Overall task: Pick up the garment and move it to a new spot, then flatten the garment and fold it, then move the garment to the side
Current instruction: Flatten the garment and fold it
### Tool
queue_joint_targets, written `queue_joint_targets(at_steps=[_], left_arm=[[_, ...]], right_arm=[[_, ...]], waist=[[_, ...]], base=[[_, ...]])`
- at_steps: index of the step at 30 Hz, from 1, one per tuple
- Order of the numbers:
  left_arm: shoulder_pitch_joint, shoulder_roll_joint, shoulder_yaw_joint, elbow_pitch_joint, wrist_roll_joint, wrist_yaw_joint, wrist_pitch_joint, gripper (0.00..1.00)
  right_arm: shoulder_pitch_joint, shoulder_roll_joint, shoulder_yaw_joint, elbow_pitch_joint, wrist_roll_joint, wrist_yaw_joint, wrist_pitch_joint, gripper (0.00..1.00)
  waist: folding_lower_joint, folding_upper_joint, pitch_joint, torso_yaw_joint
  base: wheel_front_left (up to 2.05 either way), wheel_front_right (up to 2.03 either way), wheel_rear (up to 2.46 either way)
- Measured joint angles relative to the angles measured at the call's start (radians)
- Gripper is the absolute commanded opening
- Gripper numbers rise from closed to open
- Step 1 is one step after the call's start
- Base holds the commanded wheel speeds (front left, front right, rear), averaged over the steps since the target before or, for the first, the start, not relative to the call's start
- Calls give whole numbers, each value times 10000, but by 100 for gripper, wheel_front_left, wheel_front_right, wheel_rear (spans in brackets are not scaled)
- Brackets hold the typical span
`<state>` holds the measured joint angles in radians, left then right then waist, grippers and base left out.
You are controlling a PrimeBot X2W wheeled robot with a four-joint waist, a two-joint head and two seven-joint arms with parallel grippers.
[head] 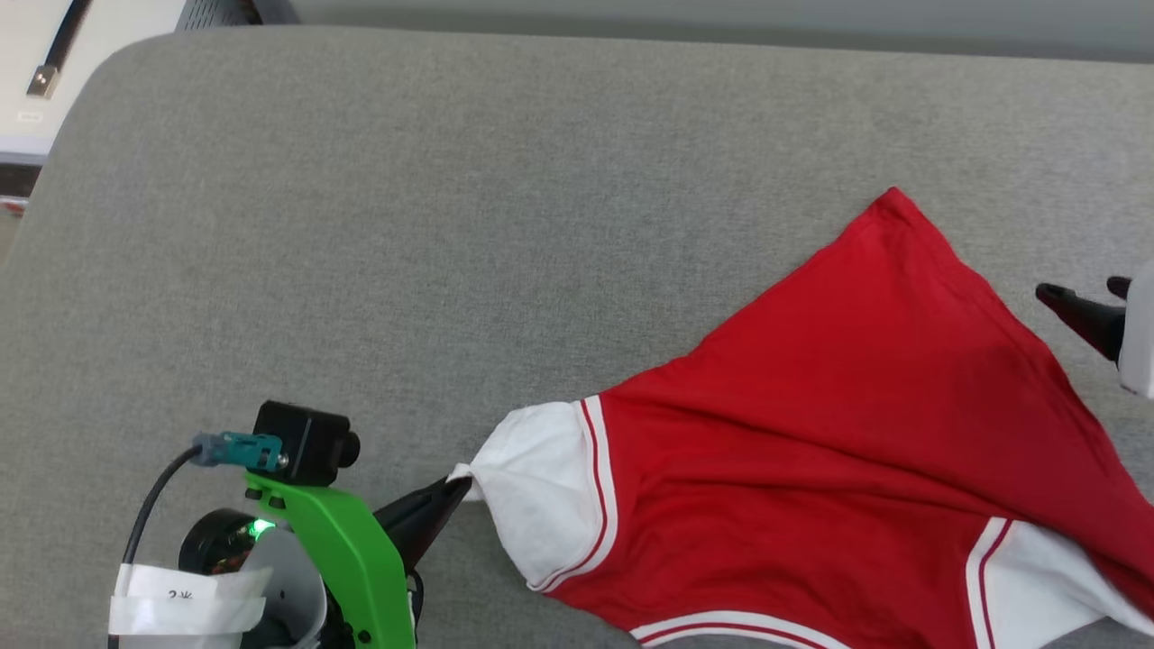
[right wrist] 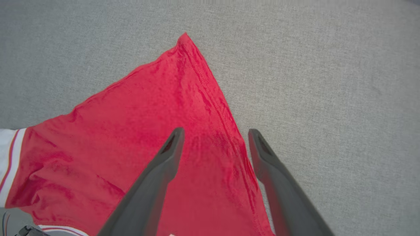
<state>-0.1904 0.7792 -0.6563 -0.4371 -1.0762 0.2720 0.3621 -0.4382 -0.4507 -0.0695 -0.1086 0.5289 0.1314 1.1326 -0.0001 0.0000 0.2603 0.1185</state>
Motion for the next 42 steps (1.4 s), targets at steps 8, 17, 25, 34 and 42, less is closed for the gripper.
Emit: queue_joint_targets(at_steps=[8, 17, 25, 34, 42], left_arm=[[-405, -359, -128, 19, 299, -174, -10, 0], [-792, -849, -334, 364, 428, -481, -140, 0], [-879, -1097, -403, 617, 426, -573, -291, 0], [-879, -1189, -364, 777, 393, -667, -447, 0], [-878, -1262, -111, 966, 360, -663, -734, 0]], right_arm=[[-1737, -318, 811, 1141, -405, 0, 253, 100], [-3069, -874, 1751, 2844, -698, 0, 244, 100], [-3232, -1400, 2067, 3085, -564, 0, 286, 100], [-3124, -1605, 2332, 3179, -94, -2, 15, 0], [-3005, -1402, 2437, 3542, 46, -2, -1383, 0]], waist=[[0, 0, 931, 743], [2, 0, 2158, 1903], [2, 0, 2536, 2349], [1, 0, 2491, 2487], [1, 0, 2050, 2317]], base=[[0, 0, 0], [0, 0, 0], [0, 0, 0], [0, 0, 0], [0, 0, 0]])
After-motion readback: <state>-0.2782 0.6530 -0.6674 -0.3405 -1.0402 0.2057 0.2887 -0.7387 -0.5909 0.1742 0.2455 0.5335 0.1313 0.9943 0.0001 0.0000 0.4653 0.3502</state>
